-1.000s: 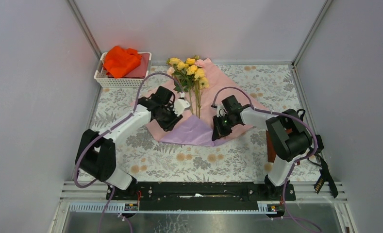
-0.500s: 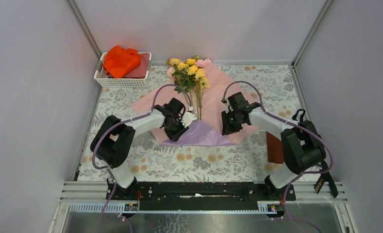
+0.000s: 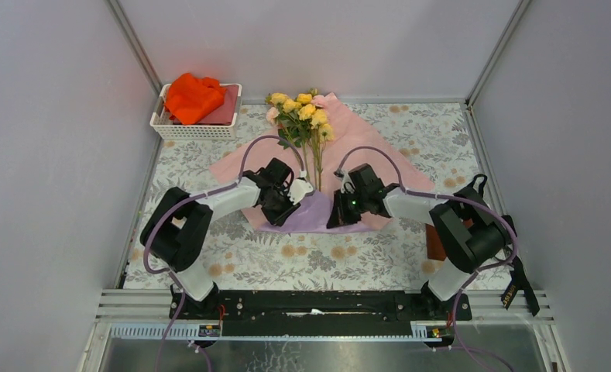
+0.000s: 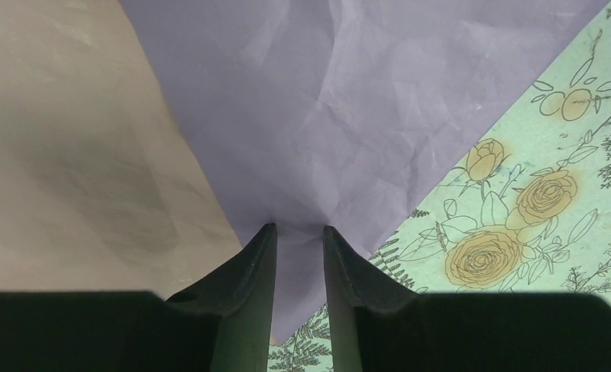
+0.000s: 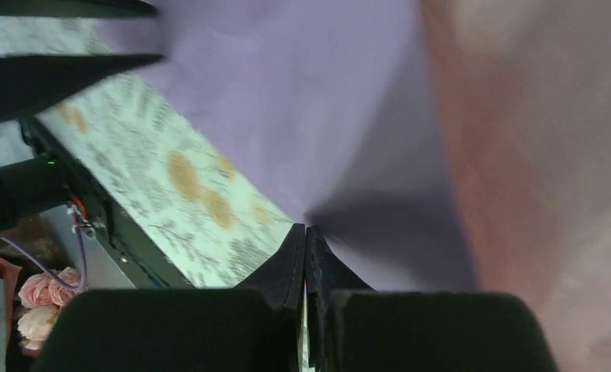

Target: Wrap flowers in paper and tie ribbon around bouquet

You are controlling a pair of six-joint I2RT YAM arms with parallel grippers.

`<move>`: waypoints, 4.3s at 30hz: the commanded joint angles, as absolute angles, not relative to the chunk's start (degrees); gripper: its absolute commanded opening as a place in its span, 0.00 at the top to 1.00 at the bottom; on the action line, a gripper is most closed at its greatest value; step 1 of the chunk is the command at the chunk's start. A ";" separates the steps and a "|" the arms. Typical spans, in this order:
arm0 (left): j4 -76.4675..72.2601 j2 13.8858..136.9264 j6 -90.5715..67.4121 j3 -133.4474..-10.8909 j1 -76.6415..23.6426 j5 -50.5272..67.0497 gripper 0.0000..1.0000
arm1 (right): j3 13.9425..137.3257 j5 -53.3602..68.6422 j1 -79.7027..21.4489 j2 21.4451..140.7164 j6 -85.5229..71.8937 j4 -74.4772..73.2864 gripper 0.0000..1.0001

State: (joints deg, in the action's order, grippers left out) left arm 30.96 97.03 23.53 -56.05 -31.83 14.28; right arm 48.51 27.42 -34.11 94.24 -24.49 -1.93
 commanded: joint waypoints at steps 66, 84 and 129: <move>23.82 112.59 11.48 -74.28 -42.47 9.85 0.59 | 24.30 16.16 -4.34 78.17 -43.14 -1.97 0.44; 22.59 115.16 10.28 -75.00 -42.63 6.93 0.59 | 32.88 4.03 -7.09 70.83 -32.14 -6.76 1.00; 6.53 115.39 -10.10 -65.76 -28.63 28.04 0.52 | 35.80 15.29 -34.45 94.07 -37.73 30.16 1.00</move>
